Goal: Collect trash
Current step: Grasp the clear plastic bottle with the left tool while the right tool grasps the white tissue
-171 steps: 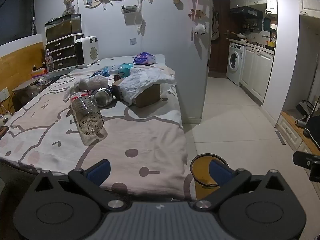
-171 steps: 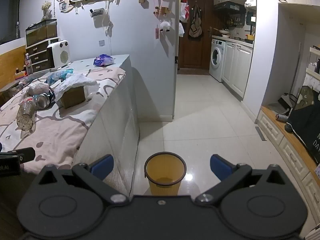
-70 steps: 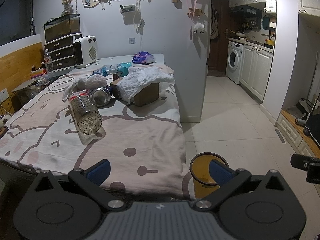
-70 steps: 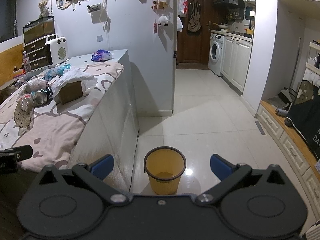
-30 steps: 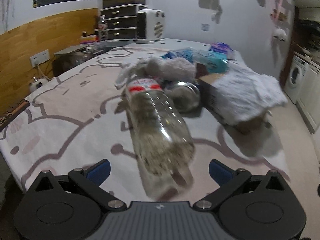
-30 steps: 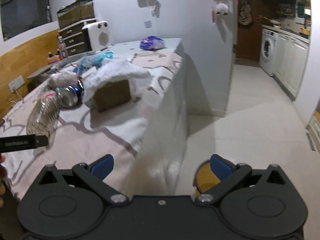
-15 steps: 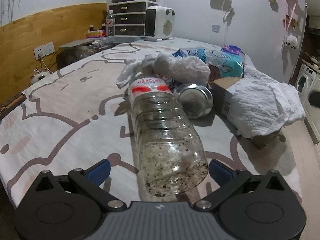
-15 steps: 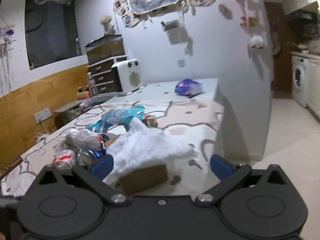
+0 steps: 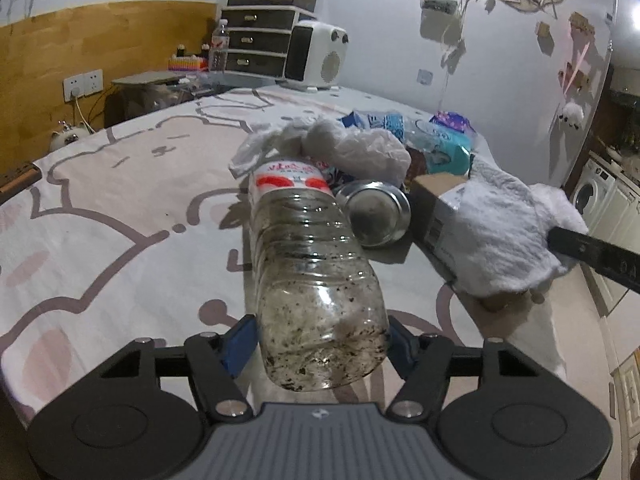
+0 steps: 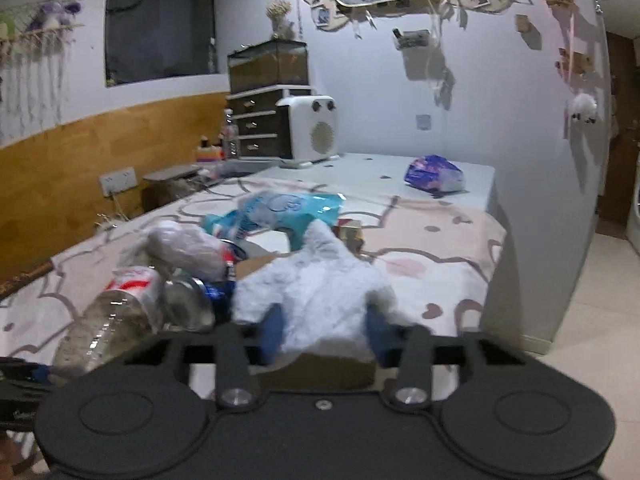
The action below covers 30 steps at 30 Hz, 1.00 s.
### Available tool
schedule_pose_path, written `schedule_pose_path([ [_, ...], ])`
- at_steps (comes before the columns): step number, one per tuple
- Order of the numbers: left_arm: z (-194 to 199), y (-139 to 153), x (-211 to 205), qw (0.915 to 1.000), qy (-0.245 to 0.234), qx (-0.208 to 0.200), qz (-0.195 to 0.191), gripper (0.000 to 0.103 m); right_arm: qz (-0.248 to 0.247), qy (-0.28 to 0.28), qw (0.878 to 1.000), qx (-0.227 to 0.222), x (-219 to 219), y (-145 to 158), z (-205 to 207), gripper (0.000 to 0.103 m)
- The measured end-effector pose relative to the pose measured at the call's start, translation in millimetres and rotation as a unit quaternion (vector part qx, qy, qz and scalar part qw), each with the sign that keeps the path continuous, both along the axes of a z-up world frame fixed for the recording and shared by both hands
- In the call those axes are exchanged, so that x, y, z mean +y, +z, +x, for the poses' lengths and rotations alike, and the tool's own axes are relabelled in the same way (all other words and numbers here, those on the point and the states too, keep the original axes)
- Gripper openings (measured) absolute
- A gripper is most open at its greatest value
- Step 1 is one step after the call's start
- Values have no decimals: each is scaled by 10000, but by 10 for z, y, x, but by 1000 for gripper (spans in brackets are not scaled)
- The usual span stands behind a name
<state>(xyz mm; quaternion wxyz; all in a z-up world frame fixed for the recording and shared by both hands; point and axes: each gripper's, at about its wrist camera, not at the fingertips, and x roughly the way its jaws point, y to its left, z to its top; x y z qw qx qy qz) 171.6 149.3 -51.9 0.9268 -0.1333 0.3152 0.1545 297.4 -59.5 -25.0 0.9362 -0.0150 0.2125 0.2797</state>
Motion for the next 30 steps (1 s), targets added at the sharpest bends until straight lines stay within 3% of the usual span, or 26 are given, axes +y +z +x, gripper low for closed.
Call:
schedule_pose_path([
  [1,-30,12,-1,10000,-10,-10,15,67,-36,-13,10000,-47,-5,7,-38,11],
  [8,-342,103,-16,9997,-225,-13,27,67,236,352,9989,-189,-155,163,-407,8],
  [15,-655,114,8,9987,-470,156,-71,67,590,1213,9908,115,-378,226,-1009,8],
  [21,-807,61,12,9994,-189,240,183,67,915,1883,9764,530,-547,182,-1355,8],
  [30,-863,26,-70,9997,-30,-9,235,68,308,1076,9920,589,-299,-63,-970,8],
])
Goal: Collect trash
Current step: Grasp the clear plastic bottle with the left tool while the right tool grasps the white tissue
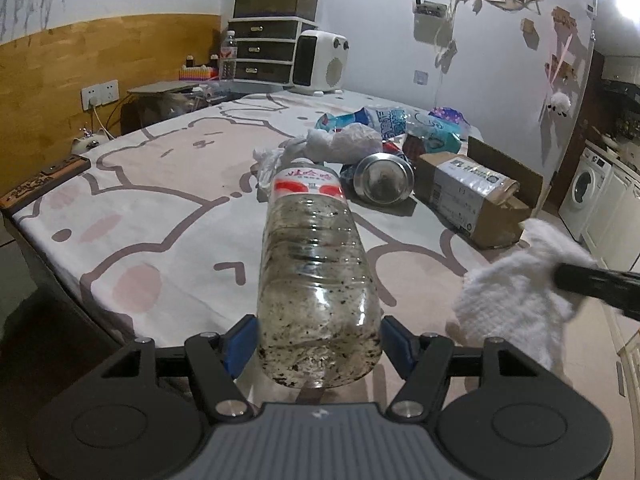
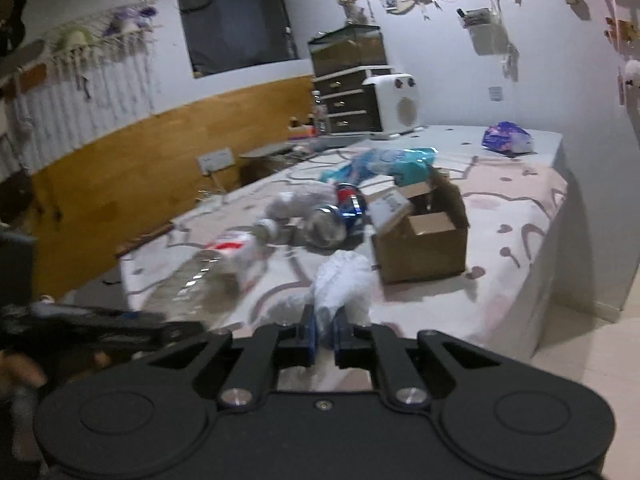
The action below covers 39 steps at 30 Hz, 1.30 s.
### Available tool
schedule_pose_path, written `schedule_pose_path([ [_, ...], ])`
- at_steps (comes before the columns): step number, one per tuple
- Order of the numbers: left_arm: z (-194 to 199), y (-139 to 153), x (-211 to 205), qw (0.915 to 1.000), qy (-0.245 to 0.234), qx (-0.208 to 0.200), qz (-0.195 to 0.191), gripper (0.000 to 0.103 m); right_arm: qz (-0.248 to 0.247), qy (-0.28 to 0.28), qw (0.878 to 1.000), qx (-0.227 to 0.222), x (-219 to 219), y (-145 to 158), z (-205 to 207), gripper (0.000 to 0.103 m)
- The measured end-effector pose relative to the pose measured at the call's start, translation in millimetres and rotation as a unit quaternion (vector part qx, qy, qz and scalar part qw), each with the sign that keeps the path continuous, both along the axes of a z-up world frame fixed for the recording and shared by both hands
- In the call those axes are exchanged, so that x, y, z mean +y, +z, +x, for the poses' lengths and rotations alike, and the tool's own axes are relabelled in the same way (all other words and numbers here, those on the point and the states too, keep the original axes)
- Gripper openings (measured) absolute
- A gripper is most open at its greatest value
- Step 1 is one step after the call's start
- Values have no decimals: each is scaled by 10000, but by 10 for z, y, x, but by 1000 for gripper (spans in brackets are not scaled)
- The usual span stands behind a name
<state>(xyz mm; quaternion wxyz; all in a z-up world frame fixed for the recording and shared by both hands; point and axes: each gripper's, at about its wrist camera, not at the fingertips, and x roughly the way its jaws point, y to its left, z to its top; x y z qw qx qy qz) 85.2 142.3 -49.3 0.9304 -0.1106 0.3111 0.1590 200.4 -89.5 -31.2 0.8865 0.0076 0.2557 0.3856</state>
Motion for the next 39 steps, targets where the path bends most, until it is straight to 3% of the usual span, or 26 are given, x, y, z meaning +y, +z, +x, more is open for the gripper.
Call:
schedule_pose_path([
  [5,-43,8,9,9999,37,-140,-57,70,-418,67,9990,137,247,-156,245,10],
  [6,-52,7,9,9998,36,-163,-76,74,-405,150,9988,235,279,-194,296,17],
  [8,-72,6,2,9997,58,-226,-106,78,-344,333,9981,393,308,-238,321,49],
  [9,-73,4,-2,9996,67,-246,-122,79,-345,445,9974,457,322,-255,320,72],
  [10,-65,1,-5,9995,80,-262,-146,79,-381,543,9968,451,343,-268,304,82],
  [13,-25,-17,-23,9991,171,-287,-242,79,-680,681,9948,343,437,-330,293,82],
  [18,-24,-51,-114,9974,480,-527,-127,79,-1183,445,9920,-54,530,-425,329,82],
  [25,-8,-165,-259,9950,645,-709,287,79,-1359,91,9897,-437,461,-453,300,94],
  [33,-2,-228,-221,9943,682,-804,157,78,-1627,-329,9829,-794,388,-449,308,99],
  [35,-7,-229,-214,9937,702,-855,168,77,-1665,-240,9813,-932,426,-456,304,97],
  [39,4,-241,-202,9931,756,-875,170,66,-1524,49,9852,-780,461,-442,323,73],
])
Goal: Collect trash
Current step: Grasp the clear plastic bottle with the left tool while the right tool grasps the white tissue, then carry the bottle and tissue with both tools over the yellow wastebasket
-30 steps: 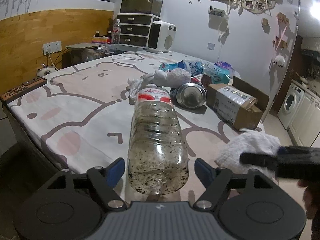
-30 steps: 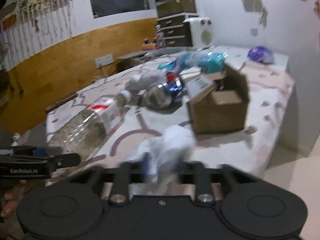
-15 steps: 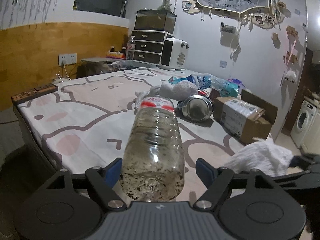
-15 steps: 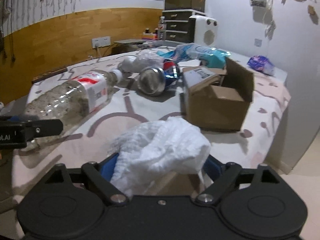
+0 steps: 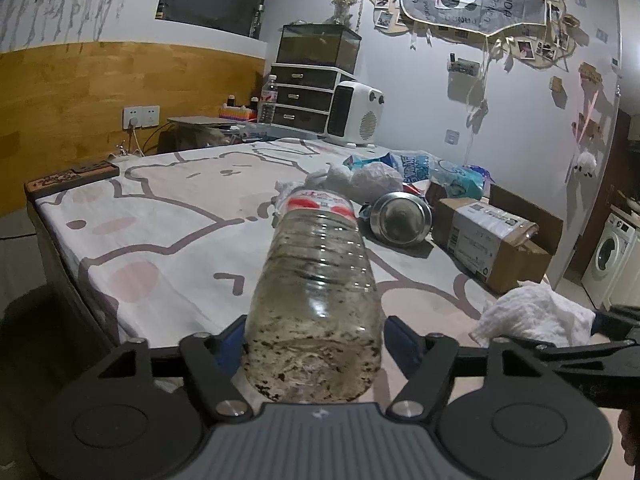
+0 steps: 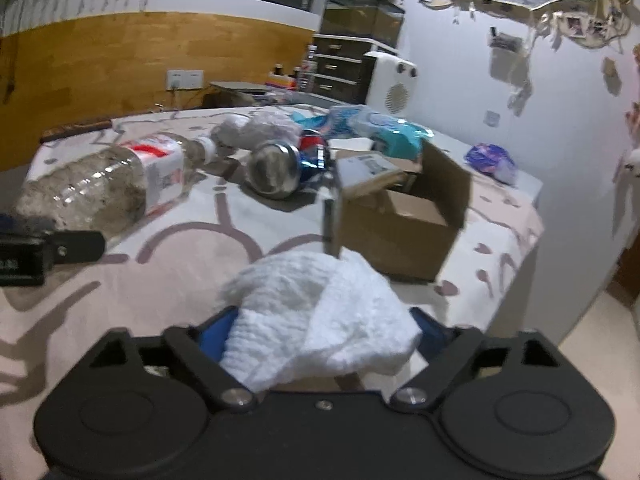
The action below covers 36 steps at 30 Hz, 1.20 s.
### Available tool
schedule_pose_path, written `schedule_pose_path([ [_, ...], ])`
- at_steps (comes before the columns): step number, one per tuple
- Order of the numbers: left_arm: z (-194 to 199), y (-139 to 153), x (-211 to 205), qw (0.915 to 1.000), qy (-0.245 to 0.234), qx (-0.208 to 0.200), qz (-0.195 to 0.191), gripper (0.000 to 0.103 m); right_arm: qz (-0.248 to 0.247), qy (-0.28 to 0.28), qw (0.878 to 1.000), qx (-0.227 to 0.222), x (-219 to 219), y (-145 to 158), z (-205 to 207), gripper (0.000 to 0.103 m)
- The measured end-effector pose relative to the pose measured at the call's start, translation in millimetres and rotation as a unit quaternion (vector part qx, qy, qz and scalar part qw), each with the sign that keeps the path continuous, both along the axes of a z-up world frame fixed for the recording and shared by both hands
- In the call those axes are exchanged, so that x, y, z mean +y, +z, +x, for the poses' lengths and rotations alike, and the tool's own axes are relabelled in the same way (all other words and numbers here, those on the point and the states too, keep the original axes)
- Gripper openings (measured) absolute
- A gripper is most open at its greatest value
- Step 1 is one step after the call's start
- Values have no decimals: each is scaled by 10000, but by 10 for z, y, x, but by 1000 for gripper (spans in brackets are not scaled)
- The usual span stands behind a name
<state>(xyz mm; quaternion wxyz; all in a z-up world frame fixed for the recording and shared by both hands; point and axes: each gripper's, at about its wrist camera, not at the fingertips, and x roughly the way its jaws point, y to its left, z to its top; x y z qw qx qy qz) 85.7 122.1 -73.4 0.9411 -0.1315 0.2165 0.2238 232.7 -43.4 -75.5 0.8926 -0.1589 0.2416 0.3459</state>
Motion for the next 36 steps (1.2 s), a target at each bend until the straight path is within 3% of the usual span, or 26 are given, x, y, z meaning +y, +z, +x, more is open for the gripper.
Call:
schedule_pose_path([
  [7,-21,-38,-61,9998,-60,-7,201,62,474,42,9972,578,-68,-13,59,52],
  [8,-43,-24,-58,9998,-75,-56,203,62,475,41,9973,564,-71,-10,45,48],
  [10,-74,12,-68,9995,-73,-119,298,61,489,-12,9971,587,-70,12,23,20],
  [12,-118,60,-72,9991,-73,-186,377,61,533,-73,9966,616,-78,30,5,16],
  [22,-188,91,-23,9991,107,-215,361,63,871,-113,9940,644,-171,168,-136,15],
  [30,-170,-57,-154,9947,247,-443,899,66,883,-182,9933,719,-242,144,-172,15],
  [36,-175,-122,-135,9941,342,-557,863,63,923,-233,9927,747,-272,135,-175,15],
])
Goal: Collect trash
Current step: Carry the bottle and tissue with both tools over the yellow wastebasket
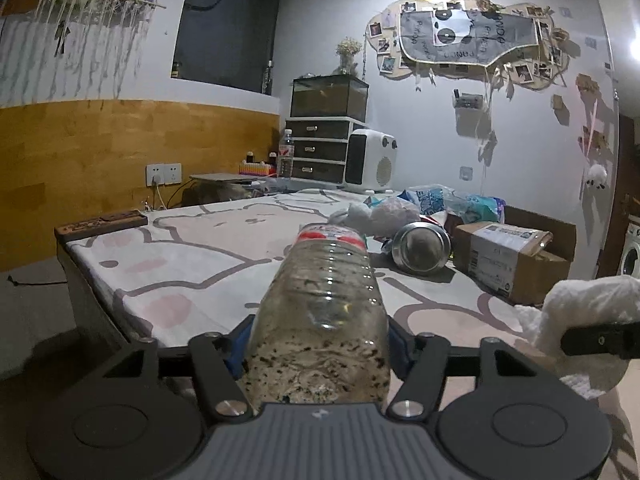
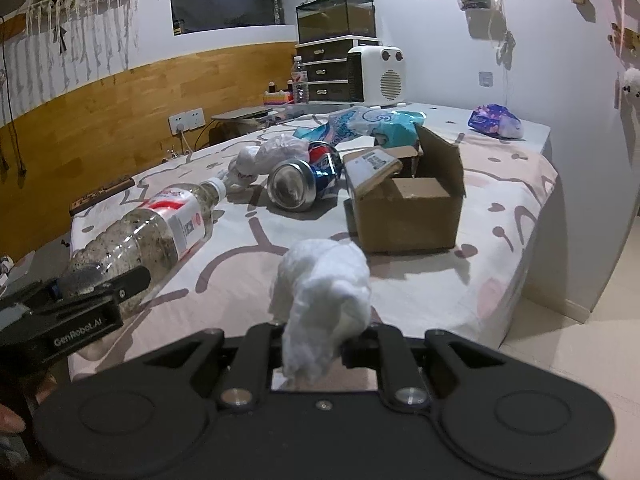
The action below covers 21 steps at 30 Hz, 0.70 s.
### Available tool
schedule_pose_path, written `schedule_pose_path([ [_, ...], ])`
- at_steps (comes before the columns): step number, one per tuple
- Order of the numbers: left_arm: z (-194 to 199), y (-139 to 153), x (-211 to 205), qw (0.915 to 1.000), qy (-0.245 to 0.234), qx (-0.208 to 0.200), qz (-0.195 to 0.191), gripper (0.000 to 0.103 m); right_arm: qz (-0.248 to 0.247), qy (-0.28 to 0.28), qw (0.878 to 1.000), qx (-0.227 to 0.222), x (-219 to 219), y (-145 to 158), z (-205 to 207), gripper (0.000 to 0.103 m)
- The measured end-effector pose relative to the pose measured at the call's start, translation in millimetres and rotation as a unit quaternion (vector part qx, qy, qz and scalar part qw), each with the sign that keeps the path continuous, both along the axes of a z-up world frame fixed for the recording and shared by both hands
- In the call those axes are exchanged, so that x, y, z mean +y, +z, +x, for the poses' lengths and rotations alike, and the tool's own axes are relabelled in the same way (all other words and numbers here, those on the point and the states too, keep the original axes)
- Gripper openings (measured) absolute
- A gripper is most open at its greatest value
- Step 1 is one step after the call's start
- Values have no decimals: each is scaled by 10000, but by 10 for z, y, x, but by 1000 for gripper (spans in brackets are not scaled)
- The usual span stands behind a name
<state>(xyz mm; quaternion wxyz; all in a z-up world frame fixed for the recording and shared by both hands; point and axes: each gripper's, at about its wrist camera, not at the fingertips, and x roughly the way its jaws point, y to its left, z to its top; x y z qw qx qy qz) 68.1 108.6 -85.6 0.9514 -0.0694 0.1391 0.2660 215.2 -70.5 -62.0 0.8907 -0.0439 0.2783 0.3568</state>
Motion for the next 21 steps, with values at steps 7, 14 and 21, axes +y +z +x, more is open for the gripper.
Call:
schedule_pose_path([
  [7,-62,114,-14,9997,-180,-145,129,60,26,-2,10000,46,-9,-12,2,15],
  [14,-121,347,-58,9975,-637,-314,11,60,168,-36,9998,-26,-67,68,-39,15],
  [21,11,598,-187,9940,-1018,-368,-138,60,376,-295,9986,-223,-319,260,-99,15],
])
